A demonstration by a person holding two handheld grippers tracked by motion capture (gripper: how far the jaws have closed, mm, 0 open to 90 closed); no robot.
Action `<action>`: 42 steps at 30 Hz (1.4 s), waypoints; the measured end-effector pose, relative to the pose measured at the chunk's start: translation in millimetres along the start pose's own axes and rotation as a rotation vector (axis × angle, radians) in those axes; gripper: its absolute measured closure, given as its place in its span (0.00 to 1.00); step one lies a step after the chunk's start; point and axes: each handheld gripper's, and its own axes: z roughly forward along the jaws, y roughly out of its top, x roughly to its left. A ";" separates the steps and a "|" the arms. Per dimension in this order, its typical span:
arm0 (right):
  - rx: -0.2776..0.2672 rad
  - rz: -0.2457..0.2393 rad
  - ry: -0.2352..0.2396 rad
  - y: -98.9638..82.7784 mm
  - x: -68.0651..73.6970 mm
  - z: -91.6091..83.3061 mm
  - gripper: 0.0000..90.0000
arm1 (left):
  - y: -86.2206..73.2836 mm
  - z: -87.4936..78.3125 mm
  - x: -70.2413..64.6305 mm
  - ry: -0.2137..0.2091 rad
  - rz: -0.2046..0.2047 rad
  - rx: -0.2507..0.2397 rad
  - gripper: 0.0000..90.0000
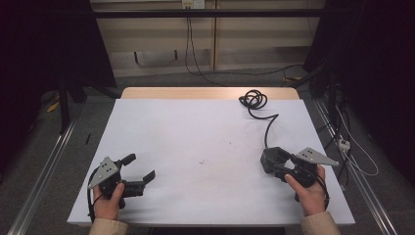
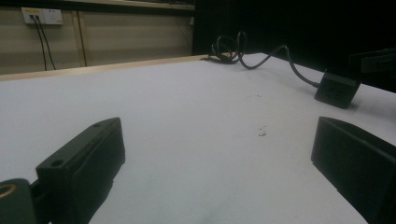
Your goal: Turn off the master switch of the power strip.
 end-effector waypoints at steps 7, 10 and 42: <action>-0.001 -0.012 0.004 -2.0 1.2 0.1 0.34 | -0.3 0.7 -0.6 -0.001 -0.004 0.001 0.03; -0.008 -0.014 0.007 -2.6 2.4 0.3 0.33 | -0.5 0.6 -0.2 0.000 -0.002 0.003 0.03; -0.015 -0.060 0.025 -18.0 6.9 -18.2 0.19 | -0.2 0.3 -0.9 0.001 -0.007 -0.001 0.03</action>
